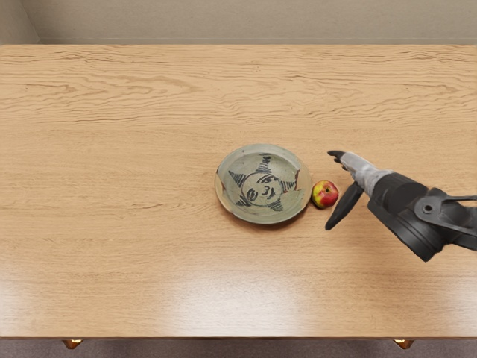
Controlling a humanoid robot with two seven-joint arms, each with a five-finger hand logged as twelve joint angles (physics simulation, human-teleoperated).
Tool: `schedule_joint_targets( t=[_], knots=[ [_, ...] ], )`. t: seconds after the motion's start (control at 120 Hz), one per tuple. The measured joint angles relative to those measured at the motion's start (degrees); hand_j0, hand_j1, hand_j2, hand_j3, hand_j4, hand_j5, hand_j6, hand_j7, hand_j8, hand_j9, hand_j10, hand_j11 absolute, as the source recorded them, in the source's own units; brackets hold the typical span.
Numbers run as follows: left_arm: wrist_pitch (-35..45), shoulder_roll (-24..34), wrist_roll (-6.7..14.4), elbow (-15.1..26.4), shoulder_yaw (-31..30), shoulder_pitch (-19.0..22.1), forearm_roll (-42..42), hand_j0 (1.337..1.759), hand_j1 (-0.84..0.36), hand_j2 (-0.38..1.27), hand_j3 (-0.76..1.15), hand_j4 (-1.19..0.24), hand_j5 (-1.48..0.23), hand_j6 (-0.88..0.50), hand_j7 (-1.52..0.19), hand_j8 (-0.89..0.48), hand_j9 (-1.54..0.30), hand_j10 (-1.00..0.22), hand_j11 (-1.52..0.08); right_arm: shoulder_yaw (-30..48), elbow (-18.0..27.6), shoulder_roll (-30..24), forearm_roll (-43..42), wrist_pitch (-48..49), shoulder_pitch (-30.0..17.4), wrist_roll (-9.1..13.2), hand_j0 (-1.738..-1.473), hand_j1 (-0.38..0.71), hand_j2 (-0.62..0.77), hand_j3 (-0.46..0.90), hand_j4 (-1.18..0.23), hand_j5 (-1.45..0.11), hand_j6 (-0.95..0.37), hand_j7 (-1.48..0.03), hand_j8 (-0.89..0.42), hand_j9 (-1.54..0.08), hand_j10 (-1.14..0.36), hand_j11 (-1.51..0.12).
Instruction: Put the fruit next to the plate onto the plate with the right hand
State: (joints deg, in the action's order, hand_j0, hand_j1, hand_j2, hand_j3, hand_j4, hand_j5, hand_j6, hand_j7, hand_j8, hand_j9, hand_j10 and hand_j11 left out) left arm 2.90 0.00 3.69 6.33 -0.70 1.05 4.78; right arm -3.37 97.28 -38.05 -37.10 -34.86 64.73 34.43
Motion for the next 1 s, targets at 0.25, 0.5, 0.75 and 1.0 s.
schedule_joint_targets(
  t=[0.25, 0.5, 0.75, 1.0],
  knots=[
    [0.0, 0.0, 0.0, 0.0, 0.0, 0.0, 0.0, 1.658, 0.06, 0.05, 0.00, -0.24, -0.32, -0.24, -0.32, -0.24, -0.32, -0.24, -0.32, -6.3, -0.1, 2.7, 0.0, -0.1, 4.9, 0.5, -1.658, -0.30, -0.01, 0.00, -0.04, -0.06, -0.04, -0.06, -0.04, -0.06, -0.04, -0.06],
    [0.0, 0.0, 0.0, 0.0, 0.0, 0.0, 0.0, 1.658, 0.06, 0.05, 0.00, -0.24, -0.32, -0.24, -0.32, -0.24, -0.32, -0.24, -0.32, -10.1, -0.3, 3.9, 0.1, -0.1, 8.4, 0.6, -1.658, -0.30, -0.01, 0.00, -0.04, -0.06, -0.04, -0.05, -0.04, -0.06, -0.04, -0.05],
    [0.0, 0.0, 0.0, 0.0, 0.0, 0.0, 0.0, 1.658, 0.06, 0.05, 0.00, -0.24, -0.32, -0.24, -0.32, -0.24, -0.32, -0.24, -0.32, -11.2, -0.6, 5.6, 0.3, -0.1, 10.0, 0.6, -1.658, -0.29, -0.01, 0.00, -0.05, -0.06, -0.05, -0.06, -0.05, -0.06, -0.05, -0.06],
    [0.0, 0.0, 0.0, 0.0, 0.0, 0.0, 0.0, 1.658, 0.06, 0.05, 0.00, -0.24, -0.32, -0.24, -0.32, -0.24, -0.32, -0.24, -0.32, -11.5, -1.2, 6.5, 0.4, -0.1, 10.3, 0.6, -1.658, -0.29, -0.01, 0.00, -0.05, -0.06, -0.05, -0.06, -0.05, -0.06, -0.05, -0.06]
  ],
)
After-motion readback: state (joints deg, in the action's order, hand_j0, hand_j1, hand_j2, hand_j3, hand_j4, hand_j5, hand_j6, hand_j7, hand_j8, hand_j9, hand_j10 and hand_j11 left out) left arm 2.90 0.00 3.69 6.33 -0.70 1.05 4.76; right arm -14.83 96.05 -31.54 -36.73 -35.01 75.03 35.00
